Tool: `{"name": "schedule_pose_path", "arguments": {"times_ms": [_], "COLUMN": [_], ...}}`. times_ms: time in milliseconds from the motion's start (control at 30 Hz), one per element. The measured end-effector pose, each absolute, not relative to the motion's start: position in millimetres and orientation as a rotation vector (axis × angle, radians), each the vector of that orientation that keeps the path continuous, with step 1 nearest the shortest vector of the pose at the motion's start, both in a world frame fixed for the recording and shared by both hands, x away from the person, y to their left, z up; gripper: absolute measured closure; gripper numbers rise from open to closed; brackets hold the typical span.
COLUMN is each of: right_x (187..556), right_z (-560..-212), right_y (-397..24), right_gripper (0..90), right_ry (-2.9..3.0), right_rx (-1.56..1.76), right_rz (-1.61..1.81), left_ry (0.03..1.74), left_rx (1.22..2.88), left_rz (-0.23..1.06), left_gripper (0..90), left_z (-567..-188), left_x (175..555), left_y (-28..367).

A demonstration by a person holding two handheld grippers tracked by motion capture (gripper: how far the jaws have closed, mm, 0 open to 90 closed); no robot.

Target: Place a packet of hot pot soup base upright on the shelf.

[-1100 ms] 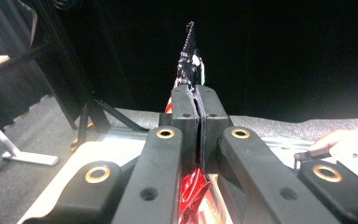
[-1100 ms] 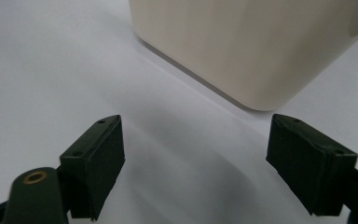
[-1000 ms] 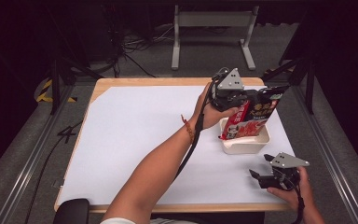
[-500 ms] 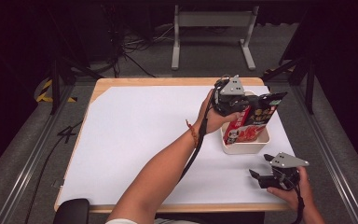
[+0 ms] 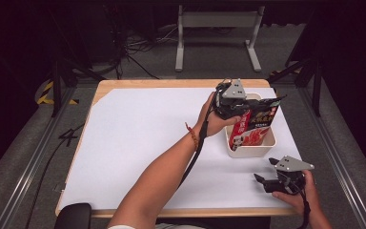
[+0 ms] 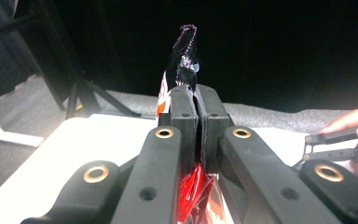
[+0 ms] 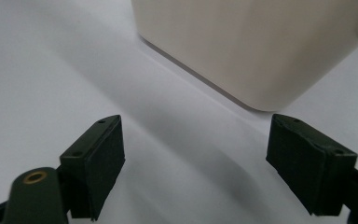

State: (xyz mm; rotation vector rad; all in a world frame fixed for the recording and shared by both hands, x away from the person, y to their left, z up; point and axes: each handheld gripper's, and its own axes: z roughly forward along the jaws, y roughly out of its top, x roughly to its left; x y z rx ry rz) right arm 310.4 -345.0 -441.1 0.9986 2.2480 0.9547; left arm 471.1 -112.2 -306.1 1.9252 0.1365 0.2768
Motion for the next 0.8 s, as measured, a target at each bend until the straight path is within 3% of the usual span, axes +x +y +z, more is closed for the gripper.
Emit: {"name": "schedule_pose_path", "arguments": {"times_ms": [800], "right_x": [309.9], "right_z": [-440.0], "right_y": [-346.3], "right_gripper": [18.4], "right_ry": [2.245], "right_rx": [1.0], "right_rz": [0.956], "left_ry": [0.078], "left_rx": [2.041], "left_rz": [0.342], "left_gripper": [84.1], "left_z": [-294.9], "left_x": [471.8], "left_y": [-113.5]}}
